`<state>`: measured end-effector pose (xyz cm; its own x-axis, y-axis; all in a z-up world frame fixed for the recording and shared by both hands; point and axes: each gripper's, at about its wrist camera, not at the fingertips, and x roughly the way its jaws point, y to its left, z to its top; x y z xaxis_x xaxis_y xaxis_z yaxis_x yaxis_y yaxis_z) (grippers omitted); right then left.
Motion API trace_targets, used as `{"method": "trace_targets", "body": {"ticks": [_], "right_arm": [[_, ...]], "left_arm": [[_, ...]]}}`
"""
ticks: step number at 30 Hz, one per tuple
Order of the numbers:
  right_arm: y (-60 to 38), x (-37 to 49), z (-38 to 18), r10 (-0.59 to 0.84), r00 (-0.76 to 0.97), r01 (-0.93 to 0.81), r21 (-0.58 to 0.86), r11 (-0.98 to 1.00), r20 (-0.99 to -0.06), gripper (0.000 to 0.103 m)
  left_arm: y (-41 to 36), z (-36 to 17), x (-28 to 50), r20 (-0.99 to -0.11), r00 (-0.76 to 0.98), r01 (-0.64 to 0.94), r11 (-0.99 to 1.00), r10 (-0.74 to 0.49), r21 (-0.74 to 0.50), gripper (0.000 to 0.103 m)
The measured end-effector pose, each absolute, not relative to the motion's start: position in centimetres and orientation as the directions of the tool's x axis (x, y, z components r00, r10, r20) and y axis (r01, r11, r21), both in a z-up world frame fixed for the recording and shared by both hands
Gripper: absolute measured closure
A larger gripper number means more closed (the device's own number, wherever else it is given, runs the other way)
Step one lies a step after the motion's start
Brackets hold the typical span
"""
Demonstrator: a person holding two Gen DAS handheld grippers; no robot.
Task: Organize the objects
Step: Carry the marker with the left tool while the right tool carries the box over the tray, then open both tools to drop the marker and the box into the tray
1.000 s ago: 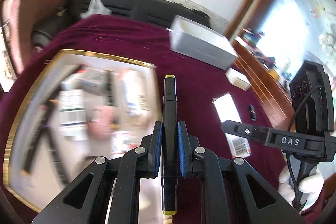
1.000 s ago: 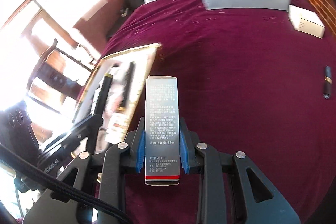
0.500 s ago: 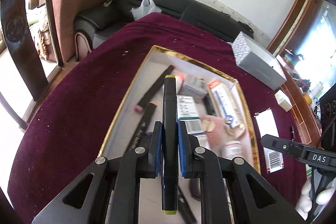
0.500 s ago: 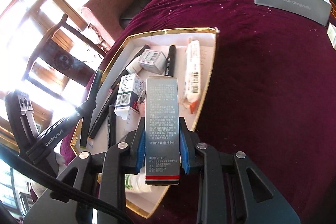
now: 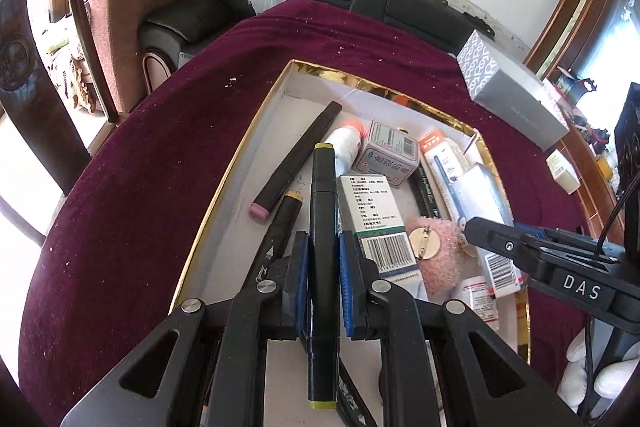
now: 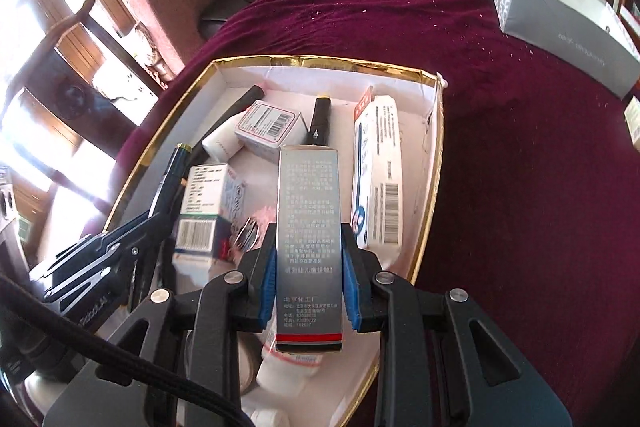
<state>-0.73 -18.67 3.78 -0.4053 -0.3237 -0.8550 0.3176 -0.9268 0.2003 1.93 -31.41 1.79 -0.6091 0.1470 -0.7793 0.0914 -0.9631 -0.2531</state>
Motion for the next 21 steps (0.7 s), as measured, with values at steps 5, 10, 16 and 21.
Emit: {"method": "trace_targets", "body": {"ticks": [5, 10, 16, 21], "right_arm": [[-19.3, -1.7, 3.2, -0.304, -0.398, 0.317, 0.182, -0.931, -0.866, 0.078], [-19.7, -2.3, 2.5, -0.292, -0.394, 0.311, 0.173, -0.935, -0.871, 0.078], [-19.8, -2.5, 2.3, -0.279, -0.407, 0.305, 0.158, -0.939, -0.870, 0.078], [-19.9, -1.9, 2.2, -0.272, -0.408, 0.314, 0.146, -0.938, -0.871, 0.078]], "left_arm": [[-31.2, 1.6, 1.4, -0.789, -0.604, 0.103, -0.971, 0.111, -0.216, 0.092], [-31.6, 1.4, 1.3, -0.795, -0.597, 0.115, -0.969, 0.110, -0.220, 0.092], [-31.8, 1.4, 1.2, -0.794, -0.597, 0.114, -0.968, 0.114, -0.225, 0.092], [-31.7, 1.6, 1.3, -0.789, -0.605, 0.113, -0.970, 0.104, -0.214, 0.092]]}}
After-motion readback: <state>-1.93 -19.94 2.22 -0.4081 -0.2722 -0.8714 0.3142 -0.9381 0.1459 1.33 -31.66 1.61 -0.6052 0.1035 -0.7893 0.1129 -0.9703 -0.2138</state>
